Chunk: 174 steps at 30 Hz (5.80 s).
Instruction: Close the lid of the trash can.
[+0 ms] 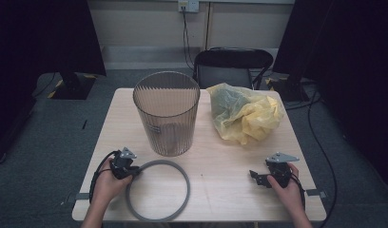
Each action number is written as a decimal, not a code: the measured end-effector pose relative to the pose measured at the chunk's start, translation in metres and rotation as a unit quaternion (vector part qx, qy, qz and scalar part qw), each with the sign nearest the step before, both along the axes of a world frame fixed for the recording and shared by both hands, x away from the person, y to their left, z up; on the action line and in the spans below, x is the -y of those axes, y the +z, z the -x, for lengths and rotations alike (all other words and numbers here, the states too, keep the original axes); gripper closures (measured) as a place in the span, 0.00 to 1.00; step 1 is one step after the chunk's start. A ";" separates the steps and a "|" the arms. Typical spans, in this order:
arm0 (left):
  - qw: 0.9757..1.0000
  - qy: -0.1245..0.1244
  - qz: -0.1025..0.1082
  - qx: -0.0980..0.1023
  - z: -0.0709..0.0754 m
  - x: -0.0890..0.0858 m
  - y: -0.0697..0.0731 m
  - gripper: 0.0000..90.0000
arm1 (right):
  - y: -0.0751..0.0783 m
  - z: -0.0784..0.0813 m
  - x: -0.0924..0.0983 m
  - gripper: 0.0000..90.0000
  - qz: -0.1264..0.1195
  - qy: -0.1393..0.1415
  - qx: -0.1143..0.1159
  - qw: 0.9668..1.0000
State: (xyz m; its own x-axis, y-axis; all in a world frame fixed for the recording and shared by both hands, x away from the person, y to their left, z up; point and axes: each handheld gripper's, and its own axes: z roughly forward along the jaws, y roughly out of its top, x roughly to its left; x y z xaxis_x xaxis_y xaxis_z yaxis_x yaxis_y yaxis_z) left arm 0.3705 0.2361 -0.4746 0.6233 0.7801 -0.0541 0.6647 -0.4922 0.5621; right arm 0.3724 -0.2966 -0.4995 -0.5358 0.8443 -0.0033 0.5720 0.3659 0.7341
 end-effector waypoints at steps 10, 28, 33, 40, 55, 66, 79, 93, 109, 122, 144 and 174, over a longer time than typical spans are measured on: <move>0.998 0.039 0.052 -0.022 0.003 -0.007 -0.001 0.92 | 0.000 0.000 0.000 0.16 0.000 0.000 0.000 1.000; 0.990 0.056 0.125 -0.019 0.003 -0.021 0.020 0.93 | 0.000 0.000 0.000 0.16 0.000 0.001 0.001 1.000; 0.990 0.056 0.128 -0.023 0.001 -0.022 0.026 0.93 | 0.000 0.000 0.000 0.16 0.000 0.001 0.000 1.000; 0.989 0.055 0.135 -0.025 -0.001 -0.023 0.032 0.93 | 0.000 0.000 0.000 0.16 0.000 0.001 0.000 1.000; 0.988 0.056 0.139 -0.030 0.000 -0.031 0.046 0.93 | 0.000 0.000 0.000 0.16 0.000 0.001 0.000 1.000; 0.989 0.049 0.137 -0.033 -0.001 -0.030 0.065 0.93 | 0.000 0.000 0.000 0.16 0.000 0.000 0.000 1.000; 0.989 0.040 0.140 -0.030 -0.003 -0.026 0.080 0.93 | 0.000 0.000 0.000 0.16 0.000 0.001 0.000 1.000; 0.988 0.038 0.152 -0.020 0.001 -0.032 0.107 0.93 | 0.000 0.000 0.000 0.16 0.000 0.001 0.000 1.000; 0.987 0.038 0.156 -0.011 0.005 -0.039 0.140 0.93 | 0.000 0.000 0.000 0.16 0.001 0.001 0.000 1.000; 0.986 0.027 0.165 -0.005 0.000 -0.034 0.159 0.93 | 0.000 0.000 0.000 0.16 0.000 0.000 0.000 1.000; 0.985 0.016 0.173 0.005 0.001 -0.029 0.198 0.93 | 0.000 0.000 0.000 0.16 0.000 0.000 0.000 1.000; 0.984 0.011 0.174 0.016 0.015 -0.037 0.231 0.93 | 0.000 0.000 0.000 0.16 0.001 0.001 0.002 1.000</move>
